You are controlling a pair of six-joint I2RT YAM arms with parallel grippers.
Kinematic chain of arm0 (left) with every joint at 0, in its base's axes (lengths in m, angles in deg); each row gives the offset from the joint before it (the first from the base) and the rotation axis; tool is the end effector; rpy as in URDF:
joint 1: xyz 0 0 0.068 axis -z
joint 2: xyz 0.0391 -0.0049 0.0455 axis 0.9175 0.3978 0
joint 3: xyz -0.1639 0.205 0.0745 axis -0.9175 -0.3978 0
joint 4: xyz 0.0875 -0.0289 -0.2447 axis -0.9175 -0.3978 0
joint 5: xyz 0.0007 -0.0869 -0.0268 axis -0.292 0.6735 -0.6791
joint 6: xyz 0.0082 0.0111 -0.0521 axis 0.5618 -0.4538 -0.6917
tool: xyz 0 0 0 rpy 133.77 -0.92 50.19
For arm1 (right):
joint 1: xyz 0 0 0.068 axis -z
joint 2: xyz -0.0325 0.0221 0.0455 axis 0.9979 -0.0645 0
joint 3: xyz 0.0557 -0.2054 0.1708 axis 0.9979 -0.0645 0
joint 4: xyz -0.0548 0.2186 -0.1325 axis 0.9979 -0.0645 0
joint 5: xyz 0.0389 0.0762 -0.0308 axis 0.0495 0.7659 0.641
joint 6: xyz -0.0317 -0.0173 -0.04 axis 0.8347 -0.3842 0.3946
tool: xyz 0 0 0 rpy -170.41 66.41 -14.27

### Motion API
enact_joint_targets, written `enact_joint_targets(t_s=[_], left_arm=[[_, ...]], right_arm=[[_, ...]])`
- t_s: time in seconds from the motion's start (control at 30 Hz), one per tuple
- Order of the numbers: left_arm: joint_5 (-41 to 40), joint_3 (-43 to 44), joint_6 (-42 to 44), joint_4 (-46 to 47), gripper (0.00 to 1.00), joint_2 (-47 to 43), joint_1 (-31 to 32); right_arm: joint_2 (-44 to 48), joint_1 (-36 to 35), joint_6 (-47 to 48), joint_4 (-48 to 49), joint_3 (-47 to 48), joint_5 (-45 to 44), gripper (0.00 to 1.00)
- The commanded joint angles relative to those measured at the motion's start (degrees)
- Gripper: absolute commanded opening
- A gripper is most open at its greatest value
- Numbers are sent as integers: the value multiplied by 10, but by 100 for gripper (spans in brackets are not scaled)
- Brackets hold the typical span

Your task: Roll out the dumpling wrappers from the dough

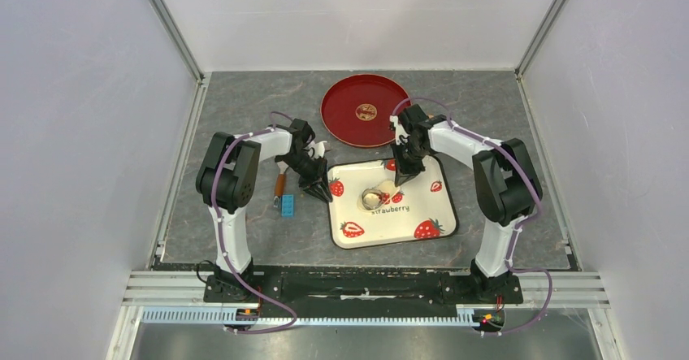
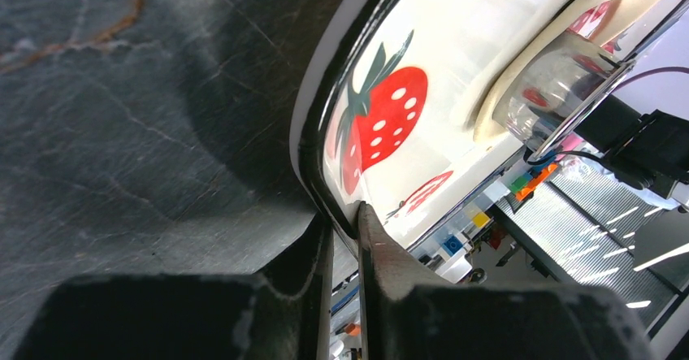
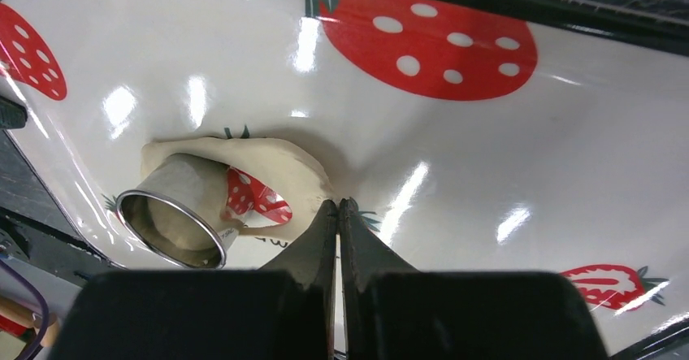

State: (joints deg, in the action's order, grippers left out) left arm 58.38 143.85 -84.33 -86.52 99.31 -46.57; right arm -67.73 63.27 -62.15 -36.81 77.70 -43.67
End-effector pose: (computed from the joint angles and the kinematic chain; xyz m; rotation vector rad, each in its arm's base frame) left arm 0.3226 -0.1411 0.1182 -0.1790 -2.8020 0.9539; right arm 0.3281 0.1496 0.1657 -0.3251 2.9506 0.4849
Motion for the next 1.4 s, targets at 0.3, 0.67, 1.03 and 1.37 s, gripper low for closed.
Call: enact_joint_targets(t_s=[0.3, 0.67, 1.03, 1.37], left_arm=[[-82, -1, 32, -2, 17, 16, 9], [-85, 1, 35, -6, 17, 16, 11], [-82, 1, 35, -6, 16, 17, 12], [-82, 3, 36, -6, 16, 20, 12]], right_arm=[[-65, 12, 41, -30, 115, -45, 0], [-103, 10, 54, -37, 177, -23, 0], [-141, -45, 29, -77, 294, 40, 0], [-104, -101, -12, -70, 283, 128, 0]])
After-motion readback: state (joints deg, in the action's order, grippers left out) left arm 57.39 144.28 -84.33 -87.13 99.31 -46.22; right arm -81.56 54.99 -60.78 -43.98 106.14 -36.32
